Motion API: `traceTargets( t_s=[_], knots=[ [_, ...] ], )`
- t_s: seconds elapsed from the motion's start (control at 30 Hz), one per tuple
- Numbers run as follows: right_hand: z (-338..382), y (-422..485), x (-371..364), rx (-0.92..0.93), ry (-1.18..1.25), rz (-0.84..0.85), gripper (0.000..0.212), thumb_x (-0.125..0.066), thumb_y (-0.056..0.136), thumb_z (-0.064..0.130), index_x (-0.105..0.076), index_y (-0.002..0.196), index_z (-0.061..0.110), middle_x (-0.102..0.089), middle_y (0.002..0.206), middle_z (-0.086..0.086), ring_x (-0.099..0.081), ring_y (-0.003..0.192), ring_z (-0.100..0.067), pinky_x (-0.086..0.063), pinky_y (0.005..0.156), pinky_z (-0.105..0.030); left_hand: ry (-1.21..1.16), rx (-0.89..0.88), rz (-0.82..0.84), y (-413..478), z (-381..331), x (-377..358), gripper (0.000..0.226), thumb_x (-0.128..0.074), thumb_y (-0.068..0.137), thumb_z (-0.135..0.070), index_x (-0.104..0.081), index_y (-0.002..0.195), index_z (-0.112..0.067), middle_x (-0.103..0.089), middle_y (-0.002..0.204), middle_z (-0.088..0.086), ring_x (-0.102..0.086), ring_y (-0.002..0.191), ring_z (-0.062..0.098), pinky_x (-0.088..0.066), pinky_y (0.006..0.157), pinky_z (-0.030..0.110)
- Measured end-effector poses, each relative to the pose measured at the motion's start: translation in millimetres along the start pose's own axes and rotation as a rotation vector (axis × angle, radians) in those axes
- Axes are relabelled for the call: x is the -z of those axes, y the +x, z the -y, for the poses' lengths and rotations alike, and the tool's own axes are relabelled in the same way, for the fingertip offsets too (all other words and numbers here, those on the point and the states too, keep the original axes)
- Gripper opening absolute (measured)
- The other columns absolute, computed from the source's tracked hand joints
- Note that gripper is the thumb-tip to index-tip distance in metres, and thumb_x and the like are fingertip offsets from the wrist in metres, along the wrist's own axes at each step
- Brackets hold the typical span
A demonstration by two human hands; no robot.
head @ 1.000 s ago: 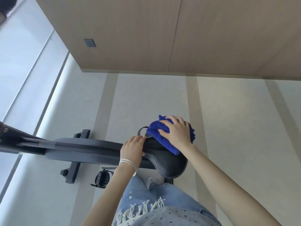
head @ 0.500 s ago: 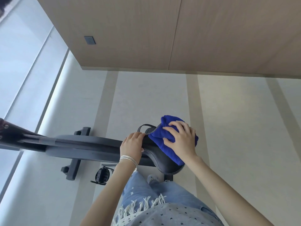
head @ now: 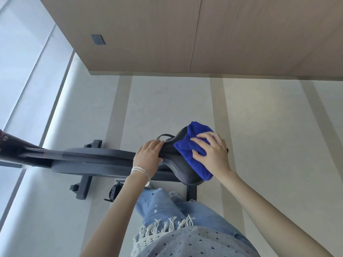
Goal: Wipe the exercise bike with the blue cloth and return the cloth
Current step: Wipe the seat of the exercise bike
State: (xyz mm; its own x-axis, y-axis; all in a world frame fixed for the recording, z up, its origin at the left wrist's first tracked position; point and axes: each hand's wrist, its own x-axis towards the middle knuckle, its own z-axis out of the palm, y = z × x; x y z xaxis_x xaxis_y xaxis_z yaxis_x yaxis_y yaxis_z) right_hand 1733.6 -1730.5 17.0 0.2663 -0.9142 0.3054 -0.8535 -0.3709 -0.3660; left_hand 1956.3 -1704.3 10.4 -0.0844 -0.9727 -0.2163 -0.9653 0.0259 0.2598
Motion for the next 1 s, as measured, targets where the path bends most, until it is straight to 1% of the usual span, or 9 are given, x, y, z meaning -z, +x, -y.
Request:
traceTargets(
  t_s=[0.07,0.13,0.23,0.37,0.53,0.67,0.77,0.9,1.0],
  knots=[
    [-6.1,-26.4,4.5,0.013,0.045,-0.055,0.028,-0.069,0.072,0.022,-0.072,0.101,0.021,-0.066,0.103,0.002,-0.056,0.101,-0.023,-0.049,0.080,-0.038,0.049,-0.040,0.017,-4.8,0.0,-2.5,0.065,-0.051,0.092,-0.027,-0.017,0.148,-0.020,-0.024,0.154,-0.005,-0.019,0.143,0.016,-0.016,0.117,0.029],
    [-8.5,-50.8,5.5,0.067,0.055,-0.065,0.029,-0.066,0.076,0.026,-0.070,0.105,0.021,-0.066,0.104,0.000,-0.053,0.102,-0.022,-0.049,0.082,-0.038,0.080,-0.056,0.017,-11.0,2.1,-4.3,0.069,-0.050,0.092,-0.031,-0.012,0.148,-0.017,-0.019,0.156,-0.003,-0.015,0.145,0.018,-0.013,0.119,0.031],
    [1.4,-70.0,-1.1,0.115,0.005,-0.045,0.035,-0.067,0.077,0.037,-0.068,0.109,0.023,-0.065,0.108,-0.003,-0.052,0.108,-0.023,-0.046,0.080,-0.041,0.037,-0.024,0.015,-18.7,14.6,-0.5,0.073,-0.053,0.090,-0.032,-0.011,0.148,-0.017,-0.018,0.156,-0.003,-0.016,0.144,0.020,-0.017,0.119,0.033],
    [26.5,-66.7,-14.3,0.132,-0.161,-0.004,0.045,-0.065,0.073,0.052,-0.066,0.108,0.024,-0.064,0.112,-0.004,-0.047,0.113,-0.024,-0.039,0.081,-0.042,-0.028,0.043,0.062,-21.9,32.0,7.8,0.075,-0.058,0.088,-0.029,-0.014,0.148,-0.019,-0.022,0.154,-0.003,-0.033,0.137,0.021,-0.031,0.111,0.033],
    [60.5,-41.0,-27.5,0.267,-0.323,0.163,0.049,-0.074,0.061,0.046,-0.062,0.105,0.027,-0.063,0.112,-0.001,-0.056,0.109,-0.026,-0.042,0.077,-0.040,-0.069,0.078,0.069,-23.6,28.6,6.4,0.074,-0.059,0.087,-0.024,-0.017,0.147,-0.016,-0.025,0.152,0.000,-0.039,0.131,0.025,-0.039,0.105,0.034],
    [74.7,-16.9,-30.7,0.288,-0.294,0.237,0.049,-0.078,0.057,0.039,-0.062,0.102,0.029,-0.061,0.112,0.001,-0.057,0.108,-0.027,-0.047,0.075,-0.039,-0.095,0.107,0.008,-22.8,24.5,5.4,0.065,-0.053,0.084,-0.004,-0.027,0.142,-0.016,-0.035,0.146,0.001,-0.047,0.122,0.026,-0.045,0.095,0.035],
    [64.8,-19.7,-22.6,0.329,-0.231,0.238,0.045,-0.076,0.061,0.037,-0.064,0.104,0.028,-0.062,0.113,0.002,-0.058,0.108,-0.024,-0.048,0.078,-0.038,-0.097,0.116,0.009,-21.0,24.9,7.5,0.061,-0.052,0.082,0.000,-0.032,0.138,-0.016,-0.040,0.141,0.002,-0.051,0.115,0.028,-0.048,0.087,0.036],
    [34.4,-47.0,-5.8,0.307,-0.119,0.162,0.038,-0.064,0.070,0.034,-0.065,0.108,0.028,-0.064,0.113,0.005,-0.056,0.109,-0.020,-0.044,0.082,-0.038,-0.096,0.131,0.013,-21.4,23.9,7.2,0.061,-0.053,0.082,-0.001,-0.032,0.137,-0.016,-0.040,0.140,0.001,-0.052,0.114,0.028,-0.048,0.087,0.037],
    [17.6,-61.7,0.3,0.331,-0.064,0.110,0.036,-0.062,0.074,0.028,-0.065,0.110,0.025,-0.065,0.112,0.005,-0.051,0.110,-0.016,-0.039,0.082,-0.033,-0.092,0.144,0.013,-23.2,21.9,4.5,0.064,-0.052,0.082,0.000,-0.028,0.139,-0.017,-0.036,0.142,0.000,-0.050,0.115,0.027,-0.049,0.087,0.036]
  ],
)
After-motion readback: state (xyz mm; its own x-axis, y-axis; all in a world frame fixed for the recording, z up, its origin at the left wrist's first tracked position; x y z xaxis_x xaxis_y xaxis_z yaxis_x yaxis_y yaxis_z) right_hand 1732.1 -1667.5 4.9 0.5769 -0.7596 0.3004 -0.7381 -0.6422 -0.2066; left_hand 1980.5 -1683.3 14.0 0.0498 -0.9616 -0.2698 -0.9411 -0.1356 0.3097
